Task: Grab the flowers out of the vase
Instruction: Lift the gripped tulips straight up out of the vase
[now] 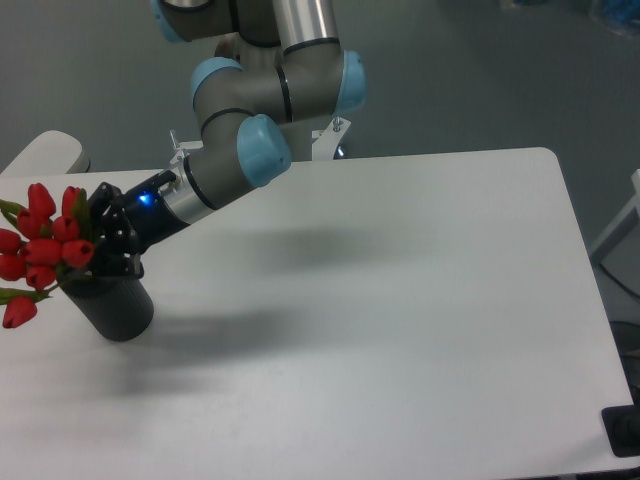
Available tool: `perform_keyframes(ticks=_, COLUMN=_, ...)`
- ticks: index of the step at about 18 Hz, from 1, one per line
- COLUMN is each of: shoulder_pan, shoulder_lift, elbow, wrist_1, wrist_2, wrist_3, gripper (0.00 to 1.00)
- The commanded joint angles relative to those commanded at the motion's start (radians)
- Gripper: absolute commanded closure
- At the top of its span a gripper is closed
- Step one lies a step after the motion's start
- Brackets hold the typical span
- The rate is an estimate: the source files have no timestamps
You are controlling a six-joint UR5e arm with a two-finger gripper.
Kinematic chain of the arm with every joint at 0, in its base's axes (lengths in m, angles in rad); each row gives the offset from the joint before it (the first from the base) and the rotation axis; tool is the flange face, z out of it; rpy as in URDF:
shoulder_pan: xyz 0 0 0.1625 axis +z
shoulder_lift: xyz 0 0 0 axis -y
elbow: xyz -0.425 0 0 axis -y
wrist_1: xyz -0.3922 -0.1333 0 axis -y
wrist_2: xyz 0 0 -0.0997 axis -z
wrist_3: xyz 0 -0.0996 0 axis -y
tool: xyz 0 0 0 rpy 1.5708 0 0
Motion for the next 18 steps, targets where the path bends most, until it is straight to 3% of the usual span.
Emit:
perform_keyframes(ticks=4, shoulder_pan=0.012, shoulder_lift=0.054, elbow=0.021, wrist_1=0.000, wrist_2=-0.005, wrist_3=-0.083, gripper=0.60)
perform_keyframes(ticks=7, shoulder_pan=0.026, shoulder_lift=0.074, elbow=0.084, wrist_1=0.000, wrist_2=-0.005, wrist_3=-0.167, gripper=0.60)
perform_keyframes(ticks=18, shoulder_pan=0.060, shoulder_lift=0.083, elbow=0.219, wrist_1=-0.002, wrist_2=-0.080, wrist_3=-0.350, gripper=0.62)
